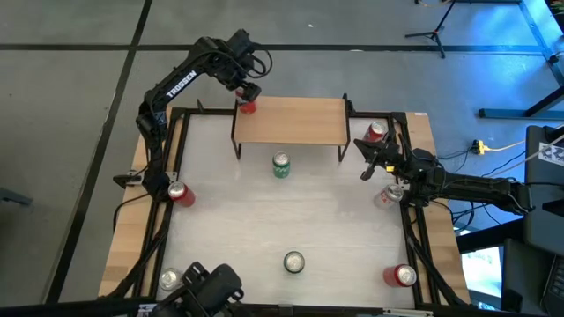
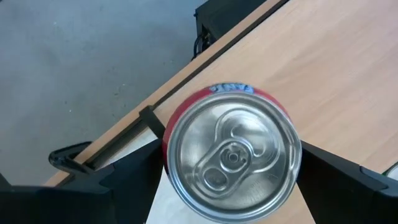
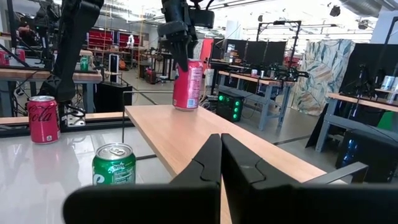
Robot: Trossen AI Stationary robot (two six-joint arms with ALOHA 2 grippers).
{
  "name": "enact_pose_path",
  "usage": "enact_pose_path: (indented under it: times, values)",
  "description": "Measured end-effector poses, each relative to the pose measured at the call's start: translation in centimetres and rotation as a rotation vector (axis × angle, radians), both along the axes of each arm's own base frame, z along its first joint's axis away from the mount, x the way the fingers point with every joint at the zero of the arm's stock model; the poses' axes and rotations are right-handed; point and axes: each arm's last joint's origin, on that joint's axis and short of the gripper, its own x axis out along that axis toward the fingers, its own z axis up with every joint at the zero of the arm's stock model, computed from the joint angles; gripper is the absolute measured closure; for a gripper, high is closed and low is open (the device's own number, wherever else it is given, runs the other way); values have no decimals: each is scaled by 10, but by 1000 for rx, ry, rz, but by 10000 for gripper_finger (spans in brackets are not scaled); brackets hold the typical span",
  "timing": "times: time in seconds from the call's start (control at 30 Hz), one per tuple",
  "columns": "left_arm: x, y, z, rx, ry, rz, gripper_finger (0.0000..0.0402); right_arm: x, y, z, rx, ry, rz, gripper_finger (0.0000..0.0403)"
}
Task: Place canned beverage on shelf
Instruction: Put the left red soda can on the shelf, then put the red soda can aligned with the other red soda can on the shelf
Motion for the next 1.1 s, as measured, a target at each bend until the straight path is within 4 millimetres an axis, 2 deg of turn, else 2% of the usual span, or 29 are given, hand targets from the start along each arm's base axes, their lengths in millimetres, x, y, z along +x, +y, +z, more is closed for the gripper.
enact_pose_path:
  times: [0.17, 0.4, 0.67, 0.93, 1.1]
  values:
    - [1, 1, 1, 13, -16, 5, 74, 0, 0, 0, 0, 1, 0, 398]
    - [4, 4, 2, 21, -74, 115, 74, 0, 0, 0, 1, 2, 0, 398]
    - [11, 5, 6, 125, -80, 139, 74, 0, 0, 0, 0, 2, 0, 398]
    - [26, 3, 12, 251, -114, 40, 74, 0, 0, 0, 1, 2, 1, 398]
    - [32, -14, 27, 302, -81, -111, 74, 0, 0, 0, 0, 2, 1, 398]
